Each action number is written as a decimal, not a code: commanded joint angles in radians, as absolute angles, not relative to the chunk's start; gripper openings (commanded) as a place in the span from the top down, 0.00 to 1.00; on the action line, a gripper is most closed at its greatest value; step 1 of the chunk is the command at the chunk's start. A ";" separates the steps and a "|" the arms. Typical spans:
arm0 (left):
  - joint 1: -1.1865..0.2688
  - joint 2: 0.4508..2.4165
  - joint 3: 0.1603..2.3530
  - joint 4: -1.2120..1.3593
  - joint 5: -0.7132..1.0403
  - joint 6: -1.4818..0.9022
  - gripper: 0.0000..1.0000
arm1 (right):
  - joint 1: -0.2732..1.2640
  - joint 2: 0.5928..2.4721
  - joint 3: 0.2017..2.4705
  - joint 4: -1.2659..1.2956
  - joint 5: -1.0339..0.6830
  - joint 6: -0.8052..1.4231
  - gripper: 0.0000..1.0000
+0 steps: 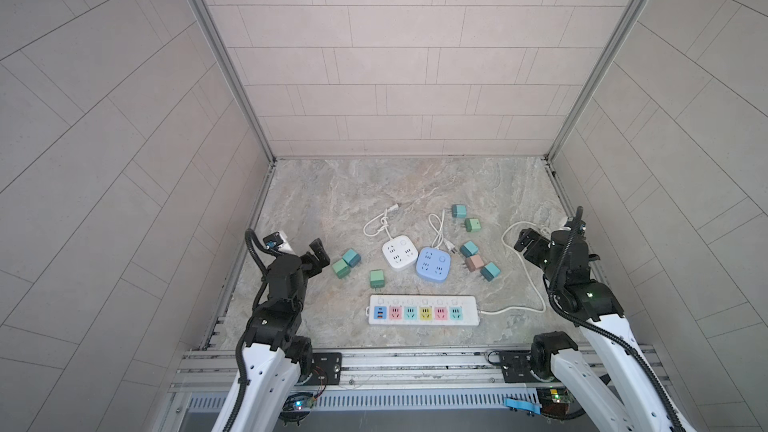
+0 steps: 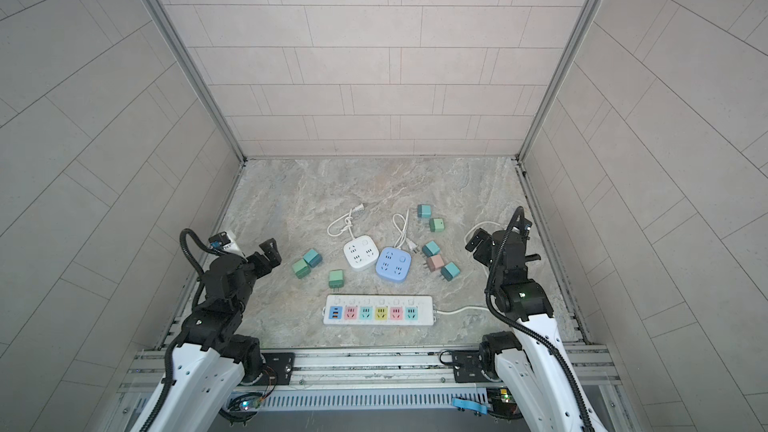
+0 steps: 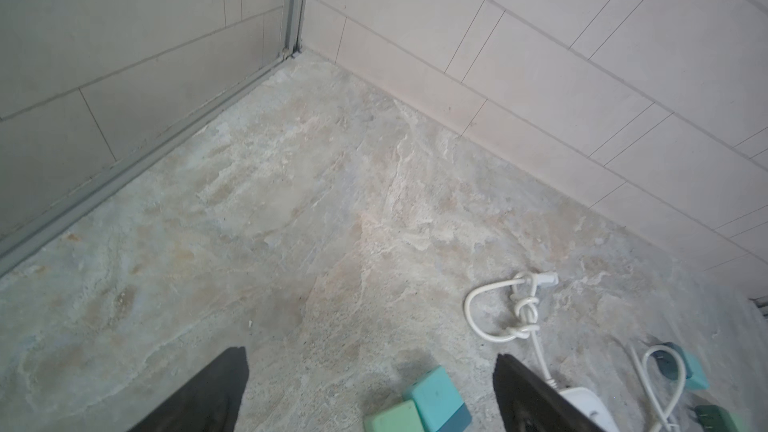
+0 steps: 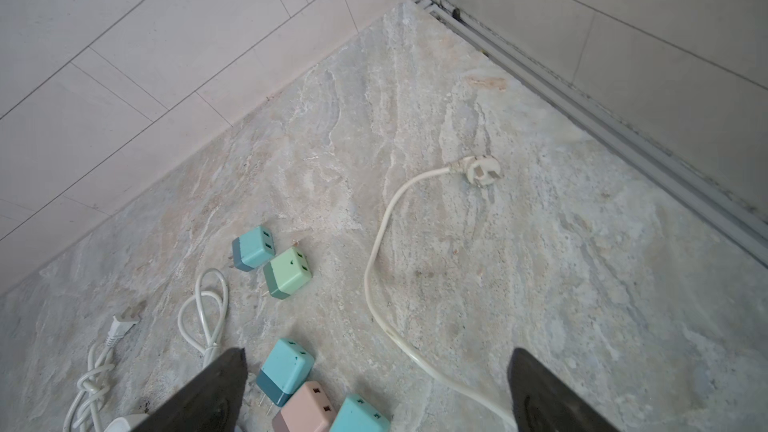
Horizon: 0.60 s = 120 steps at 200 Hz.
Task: Insert the plug
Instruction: 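Raise both arms and move the right gripper toward the teal adapters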
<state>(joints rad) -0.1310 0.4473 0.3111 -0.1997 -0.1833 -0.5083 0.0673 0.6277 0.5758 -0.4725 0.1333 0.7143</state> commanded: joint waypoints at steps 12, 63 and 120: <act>-0.127 0.518 0.267 -0.097 -0.228 -0.579 0.00 | 0.069 0.610 0.575 -0.595 0.108 0.869 0.01; -0.129 0.746 0.335 -0.037 -0.111 -0.530 0.05 | 0.157 0.672 0.528 -0.578 0.033 0.908 0.30; -0.132 0.711 0.325 -0.054 -0.085 -0.531 0.06 | 0.256 0.772 0.456 -0.479 0.059 0.936 0.43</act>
<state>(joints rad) -0.1314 0.7345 0.3096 -0.0708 -0.0956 -0.5240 0.2234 0.7258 0.4519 -0.5247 0.0319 0.9039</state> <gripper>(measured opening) 0.941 0.572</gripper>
